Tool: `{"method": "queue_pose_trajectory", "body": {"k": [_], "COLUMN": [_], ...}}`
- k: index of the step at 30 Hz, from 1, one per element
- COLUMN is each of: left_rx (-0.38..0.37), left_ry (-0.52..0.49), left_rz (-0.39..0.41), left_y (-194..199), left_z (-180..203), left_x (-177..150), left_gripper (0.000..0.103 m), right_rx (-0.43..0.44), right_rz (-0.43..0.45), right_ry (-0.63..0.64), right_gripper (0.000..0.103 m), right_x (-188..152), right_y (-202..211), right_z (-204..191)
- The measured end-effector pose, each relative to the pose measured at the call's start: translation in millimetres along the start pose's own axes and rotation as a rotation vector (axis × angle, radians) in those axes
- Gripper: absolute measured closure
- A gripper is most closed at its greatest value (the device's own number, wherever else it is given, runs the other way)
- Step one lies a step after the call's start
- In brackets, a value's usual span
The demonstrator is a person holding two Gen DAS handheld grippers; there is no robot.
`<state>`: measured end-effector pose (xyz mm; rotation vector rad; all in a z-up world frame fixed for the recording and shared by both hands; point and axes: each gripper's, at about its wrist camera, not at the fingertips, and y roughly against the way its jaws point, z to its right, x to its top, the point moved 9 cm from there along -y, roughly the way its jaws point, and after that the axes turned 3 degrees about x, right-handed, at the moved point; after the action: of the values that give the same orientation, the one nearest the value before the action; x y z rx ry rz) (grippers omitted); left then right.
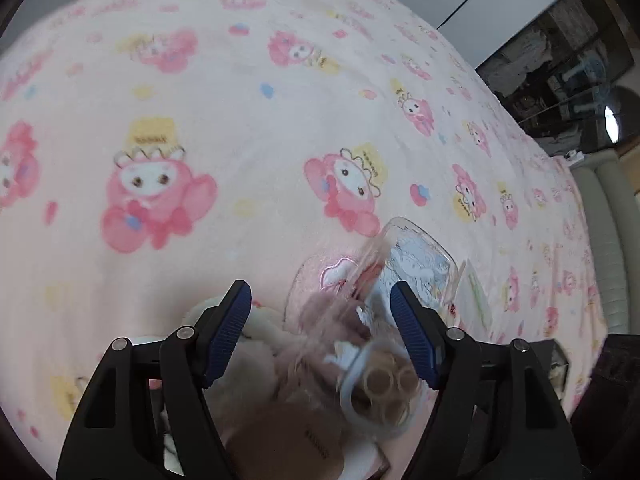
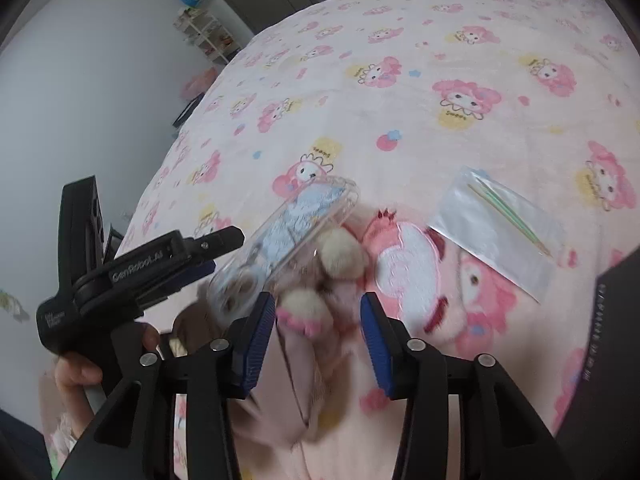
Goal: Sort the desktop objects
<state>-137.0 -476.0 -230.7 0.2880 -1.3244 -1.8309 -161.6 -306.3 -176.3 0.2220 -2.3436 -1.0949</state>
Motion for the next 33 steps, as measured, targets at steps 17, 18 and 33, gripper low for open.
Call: {"method": "queue_pose_trajectory", "body": {"k": [17, 18, 33], "left_rx": [-0.158, -0.174, -0.285], "left_ry": [-0.234, -0.246, -0.548], "left_rz": [-0.069, -0.071, -0.114], "left_y": [66, 70, 77], "left_z": [91, 99, 253], "left_x": [-85, -88, -245], "left_gripper": [0.063, 0.063, 0.064], "right_rx": [0.129, 0.128, 0.0], "right_rz": [-0.024, -0.022, 0.086], "right_ry": [-0.037, -0.043, -0.009], "right_gripper": [0.076, 0.076, 0.076], "right_x": [-29, -31, -97], "right_y": [42, 51, 215], "right_z": [-6, -4, 93]}}
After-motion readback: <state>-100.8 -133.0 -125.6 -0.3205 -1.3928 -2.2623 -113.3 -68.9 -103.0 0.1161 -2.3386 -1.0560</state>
